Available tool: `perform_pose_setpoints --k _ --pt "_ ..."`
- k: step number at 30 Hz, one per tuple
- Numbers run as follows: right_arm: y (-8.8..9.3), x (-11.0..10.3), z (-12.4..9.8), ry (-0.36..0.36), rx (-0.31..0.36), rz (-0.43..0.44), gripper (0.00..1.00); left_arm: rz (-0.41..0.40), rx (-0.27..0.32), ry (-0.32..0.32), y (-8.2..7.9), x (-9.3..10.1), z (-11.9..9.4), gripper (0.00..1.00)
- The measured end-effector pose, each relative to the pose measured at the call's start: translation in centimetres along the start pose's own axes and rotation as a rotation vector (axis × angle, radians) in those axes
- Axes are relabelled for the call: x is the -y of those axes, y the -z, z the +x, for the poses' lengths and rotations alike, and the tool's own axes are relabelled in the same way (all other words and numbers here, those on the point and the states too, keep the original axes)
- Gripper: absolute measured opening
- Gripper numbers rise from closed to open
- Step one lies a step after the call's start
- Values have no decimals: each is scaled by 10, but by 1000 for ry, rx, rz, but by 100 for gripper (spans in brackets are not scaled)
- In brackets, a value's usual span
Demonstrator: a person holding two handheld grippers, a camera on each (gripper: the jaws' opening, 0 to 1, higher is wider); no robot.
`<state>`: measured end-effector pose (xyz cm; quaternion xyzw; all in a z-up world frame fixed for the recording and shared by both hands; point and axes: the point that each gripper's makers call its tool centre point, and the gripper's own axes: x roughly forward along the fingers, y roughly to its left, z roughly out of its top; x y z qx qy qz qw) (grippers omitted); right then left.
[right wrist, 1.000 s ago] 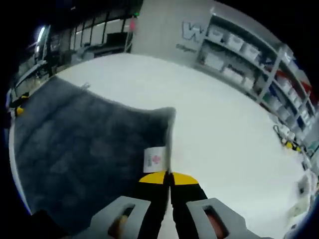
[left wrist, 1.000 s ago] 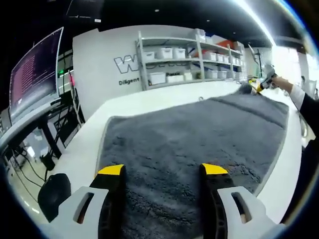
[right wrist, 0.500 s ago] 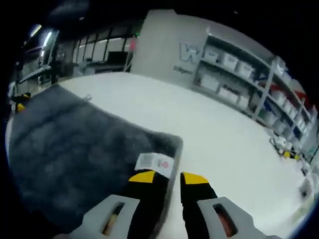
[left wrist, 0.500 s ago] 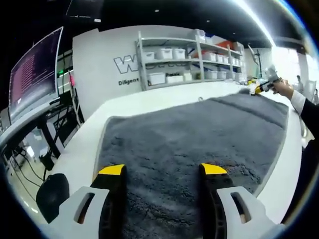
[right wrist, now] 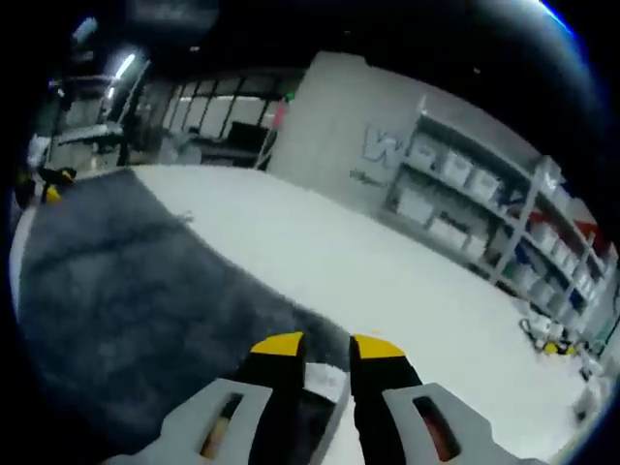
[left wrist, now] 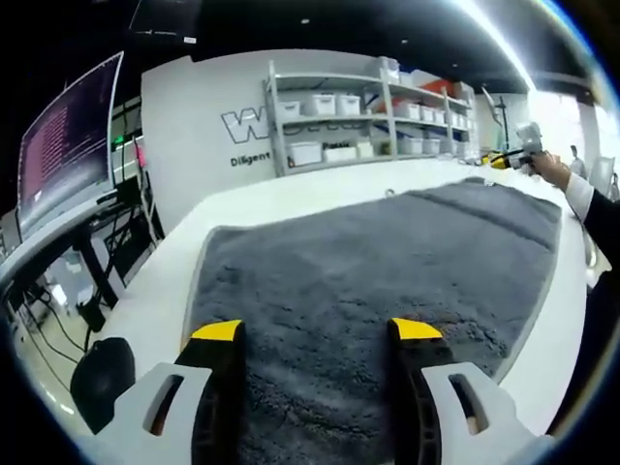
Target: Open the folded towel by lifting each exposed corner and separating the folded layers until the towel lies flat within the target outline without major curled edges
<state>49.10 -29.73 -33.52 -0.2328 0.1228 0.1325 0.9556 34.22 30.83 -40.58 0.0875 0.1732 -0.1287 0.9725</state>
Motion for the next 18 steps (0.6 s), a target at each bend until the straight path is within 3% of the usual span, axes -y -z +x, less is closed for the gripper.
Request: perform_pose_setpoints --k 2,5,10,18 --pt "7 7 3 39 -38 -35 9 -3 1 1 0 0 0 57" --pt "16 7 13 29 -69 -14 6 -3 2 1 0 0 0 57" --pt "25 5 26 15 -72 34 0 1 3 3 0 0 0 57" --pt "35 6 45 7 -71 113 0 1 4 8 0 1 0 57"
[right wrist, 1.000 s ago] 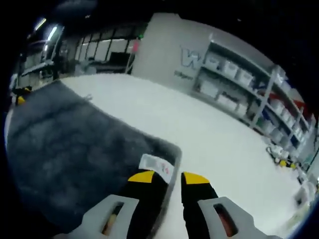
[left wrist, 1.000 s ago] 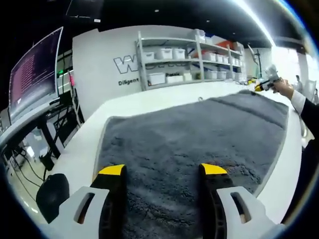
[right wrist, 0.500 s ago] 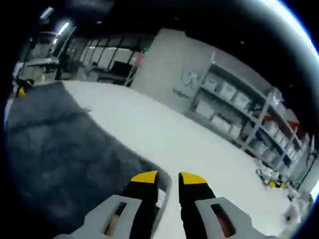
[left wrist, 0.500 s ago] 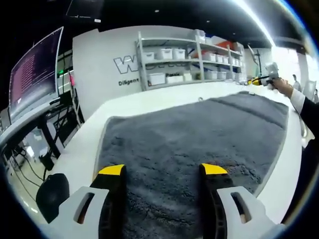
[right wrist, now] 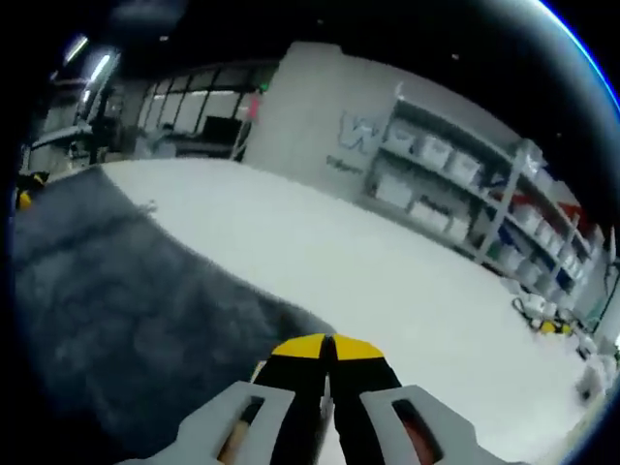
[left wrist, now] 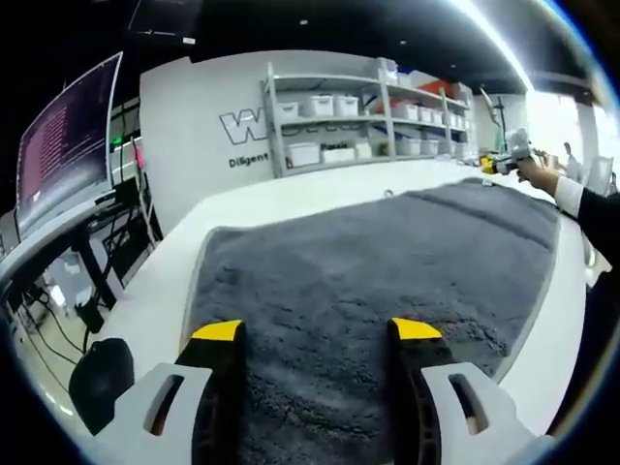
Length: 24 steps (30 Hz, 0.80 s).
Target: Open the folded towel by lifting each exposed corner and separating the folded layers until the towel lies flat within the target outline without major curled edges
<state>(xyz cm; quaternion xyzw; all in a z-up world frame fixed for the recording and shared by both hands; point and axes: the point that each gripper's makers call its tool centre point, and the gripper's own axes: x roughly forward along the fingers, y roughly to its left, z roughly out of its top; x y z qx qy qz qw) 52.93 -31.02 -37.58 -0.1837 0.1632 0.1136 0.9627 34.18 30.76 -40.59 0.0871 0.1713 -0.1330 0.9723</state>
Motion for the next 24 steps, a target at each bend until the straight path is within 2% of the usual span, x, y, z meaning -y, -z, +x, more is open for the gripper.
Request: perform_pose_setpoints --k 5,10,12,17,20,24 --pt "12 -5 10 -4 -31 -8 0 -40 -12 0 2 -2 1 57" --pt "29 -10 14 -20 -79 -8 0 -39 -11 1 3 -1 0 56" --pt "34 -5 17 -20 -87 -1 0 -39 -11 4 2 0 1 55" --pt "33 -6 19 -18 -46 35 0 -40 -10 5 2 0 1 55" --pt "32 -8 18 -6 -37 5 0 -40 -9 5 2 0 1 55" --pt "29 -8 18 25 -32 -104 0 -39 -7 4 2 3 -1 55"
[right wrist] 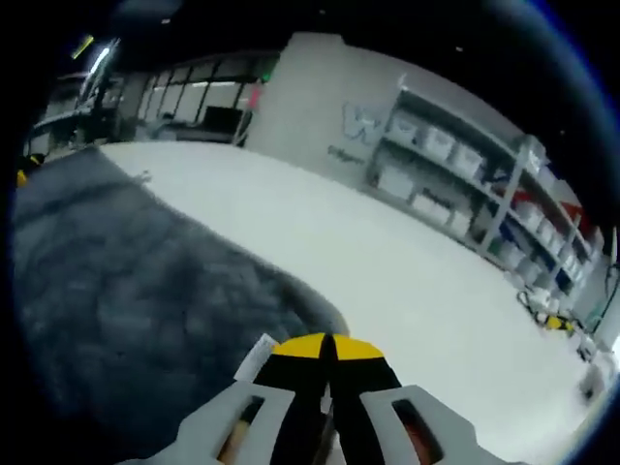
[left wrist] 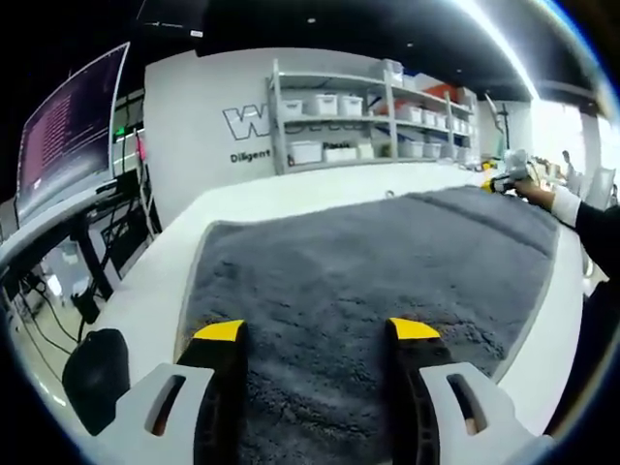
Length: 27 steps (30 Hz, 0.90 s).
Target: Open the folded towel by lifting each exposed corner and separating the folded layers until the towel lies flat within the target outline without major curled edges
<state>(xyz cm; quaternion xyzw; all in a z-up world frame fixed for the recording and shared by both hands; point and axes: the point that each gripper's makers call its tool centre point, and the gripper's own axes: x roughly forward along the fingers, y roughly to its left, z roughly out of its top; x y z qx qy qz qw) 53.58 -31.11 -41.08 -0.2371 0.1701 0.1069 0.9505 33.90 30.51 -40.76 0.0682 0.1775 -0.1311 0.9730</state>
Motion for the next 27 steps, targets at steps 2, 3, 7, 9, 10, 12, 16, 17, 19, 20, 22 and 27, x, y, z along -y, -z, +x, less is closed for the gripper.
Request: perform_pose_setpoints --k 2,3,7,9,10,12,16,17,19,20,22,27 --pt "-1 -1 0 11 -2 -44 0 0 0 1 0 0 0 55" --pt "-1 -1 -1 17 -5 -65 0 0 1 1 0 -1 1 55" --pt "-9 4 -9 26 21 -55 0 -1 1 2 1 -1 1 55" --pt "-20 9 -18 18 91 75 0 -2 1 3 1 -2 1 55" --pt "-21 8 -21 0 105 120 0 -3 1 4 1 -2 1 55" --pt "-22 10 -28 -13 114 151 0 -4 0 6 1 -2 1 55" --pt "-21 11 -40 -41 98 226 0 -4 0 7 1 -2 1 55" --pt "-25 9 -44 -62 114 250 0 -3 0 7 1 -2 1 55" --pt "-28 6 -55 -93 115 272 0 -1 -2 6 1 -2 2 55" --pt "-29 4 -60 -93 113 270 0 0 -3 6 1 -2 2 55" --pt "-30 -1 -73 -98 112 254 0 2 -4 5 1 -2 2 54" --pt "-28 -11 -107 -106 88 230 0 3 -3 2 1 0 1 53"
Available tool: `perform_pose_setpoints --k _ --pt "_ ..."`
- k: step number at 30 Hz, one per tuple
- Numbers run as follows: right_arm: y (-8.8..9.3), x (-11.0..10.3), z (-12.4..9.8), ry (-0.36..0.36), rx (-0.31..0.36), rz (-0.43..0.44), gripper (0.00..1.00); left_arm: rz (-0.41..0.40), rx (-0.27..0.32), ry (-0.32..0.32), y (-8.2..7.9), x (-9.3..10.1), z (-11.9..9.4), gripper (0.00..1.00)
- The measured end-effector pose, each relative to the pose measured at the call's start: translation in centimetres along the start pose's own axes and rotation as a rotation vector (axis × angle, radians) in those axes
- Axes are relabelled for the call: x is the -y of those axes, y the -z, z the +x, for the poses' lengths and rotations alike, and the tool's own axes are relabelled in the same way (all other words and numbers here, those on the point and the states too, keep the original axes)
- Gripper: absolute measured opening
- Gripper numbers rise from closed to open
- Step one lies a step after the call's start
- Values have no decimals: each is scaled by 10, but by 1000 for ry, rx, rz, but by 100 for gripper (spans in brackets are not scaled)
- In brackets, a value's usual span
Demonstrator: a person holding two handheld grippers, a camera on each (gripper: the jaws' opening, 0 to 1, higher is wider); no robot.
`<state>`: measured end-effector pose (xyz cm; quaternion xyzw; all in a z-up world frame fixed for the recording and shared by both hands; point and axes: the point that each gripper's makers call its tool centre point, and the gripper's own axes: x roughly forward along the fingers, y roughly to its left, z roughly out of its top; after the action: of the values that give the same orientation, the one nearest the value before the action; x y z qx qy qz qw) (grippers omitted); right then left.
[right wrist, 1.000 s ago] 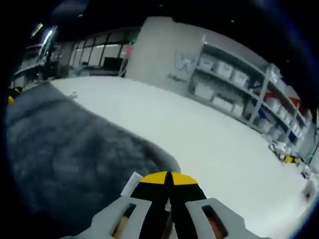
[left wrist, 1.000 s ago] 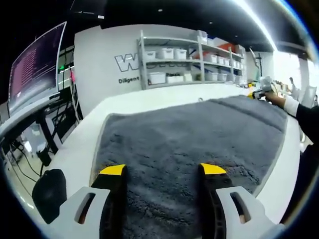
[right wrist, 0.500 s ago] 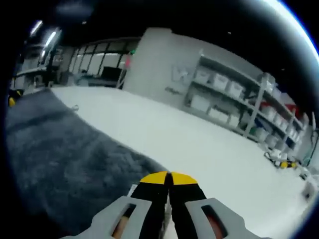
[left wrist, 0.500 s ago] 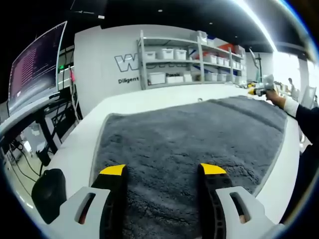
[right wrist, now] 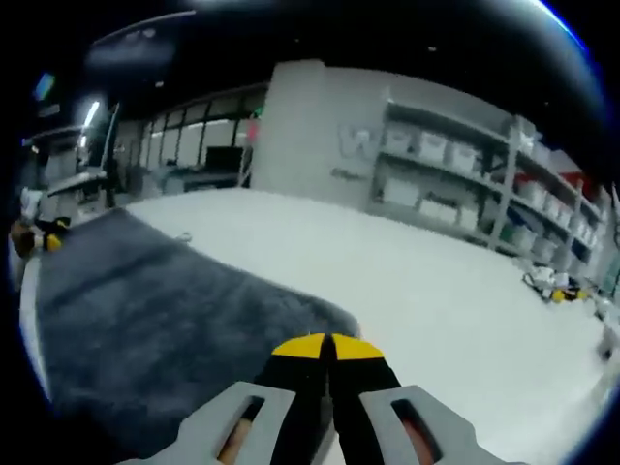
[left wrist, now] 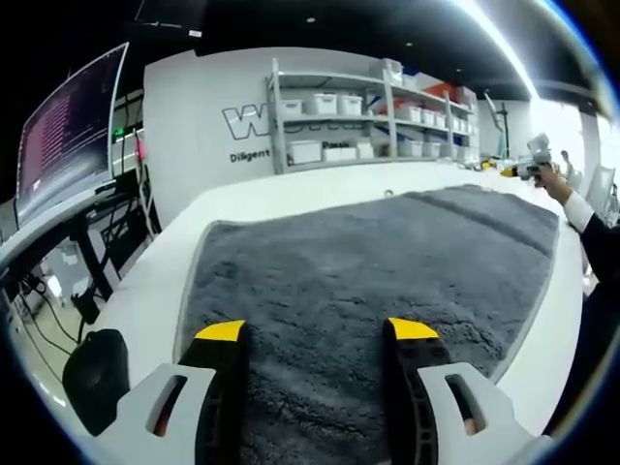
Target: Open the folded towel by lifting each exposed corner and separating the folded layers until the towel lies flat within the target outline without major curled edges
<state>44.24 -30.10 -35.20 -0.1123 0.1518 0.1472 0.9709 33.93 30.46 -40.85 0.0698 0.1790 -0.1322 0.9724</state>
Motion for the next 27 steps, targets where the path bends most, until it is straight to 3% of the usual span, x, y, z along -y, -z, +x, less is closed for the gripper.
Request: perform_pose_setpoints --k 2,3,10,13,16,18,27 --pt "5 -6 -13 -19 -29 -2 0 4 0 1 0 2 -1 52" --pt "13 -12 -19 -67 -73 19 0 2 -1 3 0 2 -1 51" --pt "27 -41 -44 -196 -86 79 0 -1 -5 35 1 9 0 41" --pt "38 -57 -53 -291 -132 107 0 11 -10 50 0 13 0 37" --pt "39 -57 -59 -298 -168 107 0 24 -12 58 0 16 0 33" --pt "49 -62 -66 -334 -217 71 0 35 -12 66 0 18 0 30" --pt "86 -71 -67 -357 -375 -13 0 52 -27 88 0 24 0 23"
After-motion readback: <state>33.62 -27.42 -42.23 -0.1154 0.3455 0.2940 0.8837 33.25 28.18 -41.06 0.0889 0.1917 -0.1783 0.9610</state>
